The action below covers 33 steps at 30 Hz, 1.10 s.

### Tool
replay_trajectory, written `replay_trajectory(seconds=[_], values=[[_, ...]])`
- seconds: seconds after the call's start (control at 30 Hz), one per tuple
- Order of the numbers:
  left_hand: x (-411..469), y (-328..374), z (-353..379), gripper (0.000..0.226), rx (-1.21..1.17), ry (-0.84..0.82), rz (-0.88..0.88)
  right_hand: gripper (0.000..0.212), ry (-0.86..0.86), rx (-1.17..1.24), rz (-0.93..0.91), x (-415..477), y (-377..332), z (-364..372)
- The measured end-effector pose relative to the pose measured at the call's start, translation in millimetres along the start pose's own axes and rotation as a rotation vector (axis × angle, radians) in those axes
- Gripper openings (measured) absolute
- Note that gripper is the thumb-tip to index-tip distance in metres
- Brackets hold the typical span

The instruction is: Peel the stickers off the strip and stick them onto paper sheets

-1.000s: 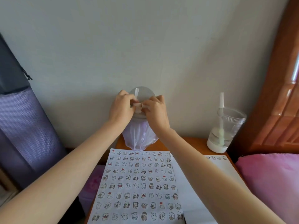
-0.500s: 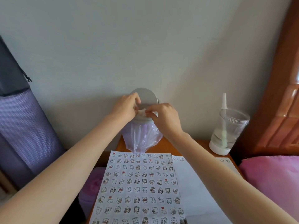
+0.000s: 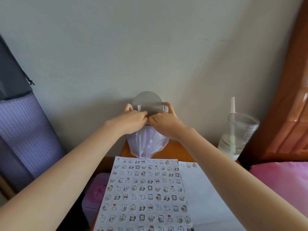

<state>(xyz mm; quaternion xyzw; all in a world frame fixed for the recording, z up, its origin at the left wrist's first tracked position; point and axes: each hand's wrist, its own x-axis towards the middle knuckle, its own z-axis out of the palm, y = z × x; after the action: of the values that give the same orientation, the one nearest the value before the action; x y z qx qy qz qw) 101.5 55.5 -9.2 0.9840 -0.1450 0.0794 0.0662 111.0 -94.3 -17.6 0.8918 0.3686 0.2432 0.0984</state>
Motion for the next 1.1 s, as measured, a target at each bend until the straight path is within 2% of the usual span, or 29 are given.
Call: replay_trajectory(seconds=[0.13,0.23,0.27,0.37,0.47,0.57,0.7,0.83,1.0,1.1], values=[[-5,-9,10,0.028,-0.005,0.212,0.075,0.048,0.103,0.315,0.198,-8,-5,7],[-6,-6,13,0.019,-0.119,0.282,0.080,0.024,0.174,0.485,0.255,-14,-4,10],[-6,-5,12,0.017,-0.189,0.299,0.068,0.022,0.190,0.514,0.257,-13,-3,7],[-7,-3,7,0.020,-0.328,0.453,0.069,0.021,0.228,0.555,0.274,-11,-2,0],[-11,-3,2,0.028,-0.270,0.580,0.094,0.020,0.273,0.556,0.288,-12,-2,-2],[-15,-9,2,0.024,-0.179,0.654,0.050,0.023,0.230,0.440,0.253,-15,-5,-1],[-22,-7,6,0.019,-0.221,0.559,0.010,0.034,0.127,0.292,0.231,-14,-12,0],[-14,-3,13,0.023,-0.196,0.469,0.103,0.031,0.076,0.200,0.252,-8,-18,-8],[-12,-7,11,0.044,0.004,0.277,0.153,0.024,-0.105,0.090,0.228,-1,-29,-19],[-9,-8,3,0.033,-0.033,0.133,0.103,0.027,-0.227,0.151,0.237,10,-24,-23]])
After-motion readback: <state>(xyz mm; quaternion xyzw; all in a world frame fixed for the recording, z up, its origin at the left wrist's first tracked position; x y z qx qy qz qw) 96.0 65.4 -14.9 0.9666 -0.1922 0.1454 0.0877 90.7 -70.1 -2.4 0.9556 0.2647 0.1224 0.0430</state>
